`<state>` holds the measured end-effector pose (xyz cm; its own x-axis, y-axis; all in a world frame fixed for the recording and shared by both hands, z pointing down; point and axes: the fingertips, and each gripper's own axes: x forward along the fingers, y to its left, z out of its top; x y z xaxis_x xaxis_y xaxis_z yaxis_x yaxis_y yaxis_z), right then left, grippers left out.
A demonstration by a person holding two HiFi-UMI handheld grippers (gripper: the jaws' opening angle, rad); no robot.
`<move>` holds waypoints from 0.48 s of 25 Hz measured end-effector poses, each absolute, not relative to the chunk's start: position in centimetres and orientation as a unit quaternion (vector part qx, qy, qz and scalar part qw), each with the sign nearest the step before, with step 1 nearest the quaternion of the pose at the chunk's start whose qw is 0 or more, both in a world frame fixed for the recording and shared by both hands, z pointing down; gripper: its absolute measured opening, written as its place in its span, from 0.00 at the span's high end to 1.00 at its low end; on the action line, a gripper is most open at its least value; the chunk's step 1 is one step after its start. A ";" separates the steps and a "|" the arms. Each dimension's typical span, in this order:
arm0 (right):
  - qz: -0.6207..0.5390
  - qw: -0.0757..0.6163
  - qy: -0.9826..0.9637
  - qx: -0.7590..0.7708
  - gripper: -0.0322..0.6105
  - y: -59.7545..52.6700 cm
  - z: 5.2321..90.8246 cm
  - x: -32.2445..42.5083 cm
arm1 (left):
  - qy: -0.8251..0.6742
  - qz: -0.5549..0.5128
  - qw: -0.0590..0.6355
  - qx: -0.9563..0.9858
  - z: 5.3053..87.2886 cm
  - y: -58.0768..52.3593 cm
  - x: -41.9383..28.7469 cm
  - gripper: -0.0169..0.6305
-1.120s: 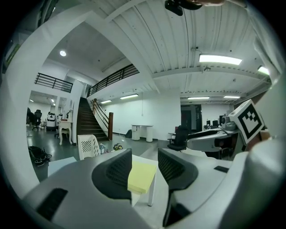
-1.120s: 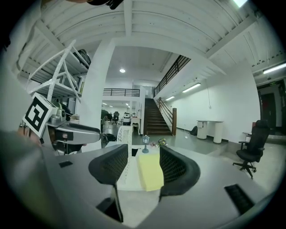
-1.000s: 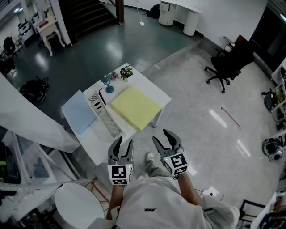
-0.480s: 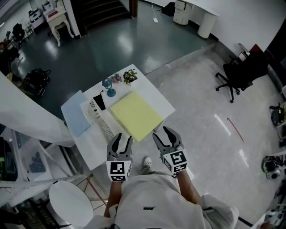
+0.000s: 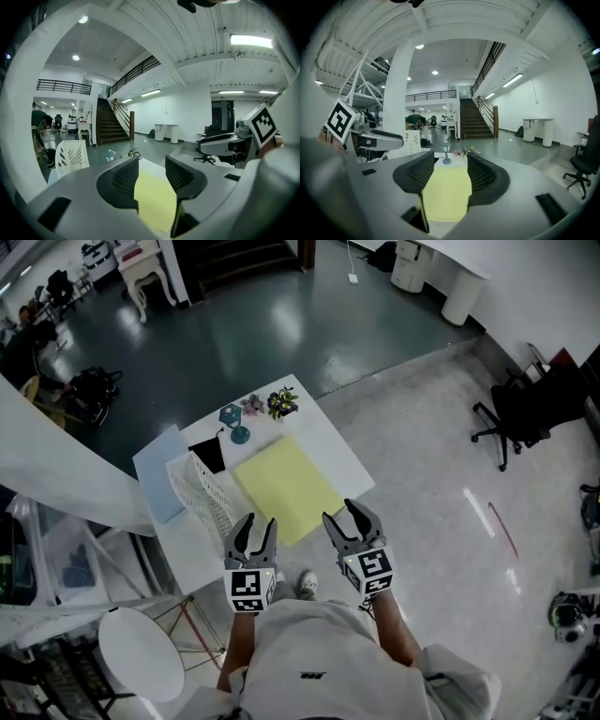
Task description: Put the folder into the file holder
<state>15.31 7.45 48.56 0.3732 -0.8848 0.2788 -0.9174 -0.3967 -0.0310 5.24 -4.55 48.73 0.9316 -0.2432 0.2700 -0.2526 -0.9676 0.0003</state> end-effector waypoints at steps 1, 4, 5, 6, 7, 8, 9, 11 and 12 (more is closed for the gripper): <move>0.127 0.063 -0.546 0.825 0.60 7.3 48.7 15.7 | -0.128 0.138 0.017 0.982 49.1 -4.8 5.6 0.68; 0.131 0.063 -0.548 0.824 0.60 6.7 49.4 16.8 | -0.134 0.147 0.021 0.980 50.0 -5.4 6.5 0.68; 0.133 0.065 -0.549 0.823 0.60 6.5 49.8 17.1 | -0.135 0.150 0.025 0.979 50.4 -5.6 6.8 0.68; 0.136 0.066 -0.549 0.822 0.60 6.3 50.2 17.5 | -0.136 0.153 0.029 0.978 50.8 -5.8 7.1 0.67; 0.140 0.068 -0.550 0.821 0.60 6.0 50.5 17.7 | -0.137 0.156 0.033 0.978 51.2 -6.0 7.4 0.67; 0.144 0.069 -0.550 0.820 0.60 5.7 50.9 18.0 | -0.138 0.158 0.037 0.977 51.6 -6.3 7.7 0.66; 0.147 0.071 -0.551 0.819 0.60 5.4 51.3 18.2 | -0.140 0.160 0.041 0.976 52.0 -6.7 7.9 0.66; 0.154 0.075 -0.552 0.816 0.60 4.7 52.0 18.8 | -0.144 0.162 0.051 0.975 52.7 -7.4 8.5 0.65; 0.157 0.078 -0.552 0.815 0.60 4.3 52.3 19.0 | -0.147 0.163 0.056 0.974 53.1 -7.8 8.9 0.65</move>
